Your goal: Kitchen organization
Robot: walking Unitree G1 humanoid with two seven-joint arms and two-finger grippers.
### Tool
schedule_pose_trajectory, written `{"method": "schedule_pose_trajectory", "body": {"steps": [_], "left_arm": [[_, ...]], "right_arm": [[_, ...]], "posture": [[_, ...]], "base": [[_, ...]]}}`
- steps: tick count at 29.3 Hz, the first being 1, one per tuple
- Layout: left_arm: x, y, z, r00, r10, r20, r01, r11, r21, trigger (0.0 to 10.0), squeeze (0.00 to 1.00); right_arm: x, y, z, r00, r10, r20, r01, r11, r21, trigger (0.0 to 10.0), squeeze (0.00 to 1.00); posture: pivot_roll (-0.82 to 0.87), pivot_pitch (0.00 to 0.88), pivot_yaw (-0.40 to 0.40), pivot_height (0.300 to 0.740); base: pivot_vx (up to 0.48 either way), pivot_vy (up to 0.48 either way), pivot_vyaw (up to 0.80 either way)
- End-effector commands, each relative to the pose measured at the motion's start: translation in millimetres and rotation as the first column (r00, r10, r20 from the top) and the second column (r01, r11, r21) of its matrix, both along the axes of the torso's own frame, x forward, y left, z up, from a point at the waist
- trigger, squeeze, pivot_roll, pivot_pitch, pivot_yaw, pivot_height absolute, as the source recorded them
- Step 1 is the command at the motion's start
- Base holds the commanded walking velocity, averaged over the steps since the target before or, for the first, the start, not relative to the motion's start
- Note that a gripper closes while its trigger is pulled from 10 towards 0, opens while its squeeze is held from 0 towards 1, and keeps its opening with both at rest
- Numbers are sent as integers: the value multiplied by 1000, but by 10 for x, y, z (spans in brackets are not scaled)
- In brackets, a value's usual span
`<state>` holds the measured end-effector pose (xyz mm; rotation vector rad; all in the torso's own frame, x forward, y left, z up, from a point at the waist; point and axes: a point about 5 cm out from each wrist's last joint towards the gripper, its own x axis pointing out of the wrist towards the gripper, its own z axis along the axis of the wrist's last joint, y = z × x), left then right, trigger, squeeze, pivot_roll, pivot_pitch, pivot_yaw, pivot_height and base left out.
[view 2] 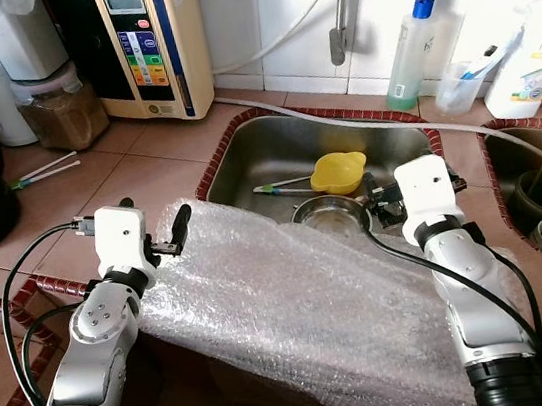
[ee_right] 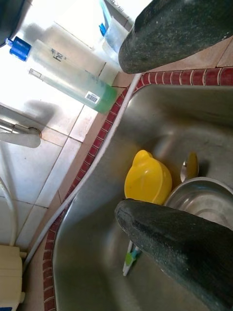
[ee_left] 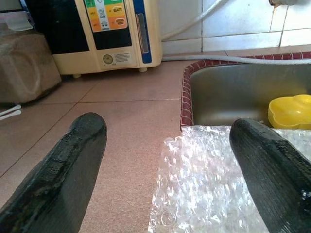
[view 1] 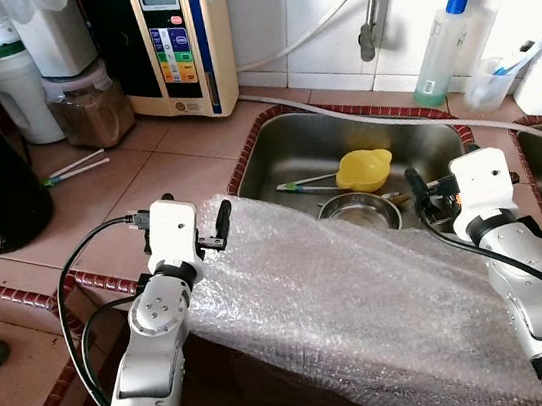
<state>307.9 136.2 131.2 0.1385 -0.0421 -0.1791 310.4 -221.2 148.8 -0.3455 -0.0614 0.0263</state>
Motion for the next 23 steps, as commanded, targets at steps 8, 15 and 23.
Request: {"method": "schedule_pose_trajectory", "body": {"steps": [8, 15, 23], "left_arm": [[0, -3, 44, 1000, 0, 17, -1, 1000, 7, 10000, 0], [0, -92, 11, 999, -17, -29, 16, 999, -29, 10000, 0], [10, -103, 15, 999, -13, -40, 12, 999, -37, 10000, 0]], "right_arm": [[-3, -6, 75, 1000, -4, 30, 4, 1000, 3, 10000, 1000], [7, 102, 95, 997, -68, 38, 64, 993, 104, 10000, 4], [15, 128, 79, 998, -67, 19, 65, 991, 113, 10000, 0]], "posture": [[-38, 0, 12, 740], [-48, 0, 0, 740], [-47, 0, 0, 740]], "base": [[0, 0, 0], [0, 0, 0], [0, 0, -369]]}}
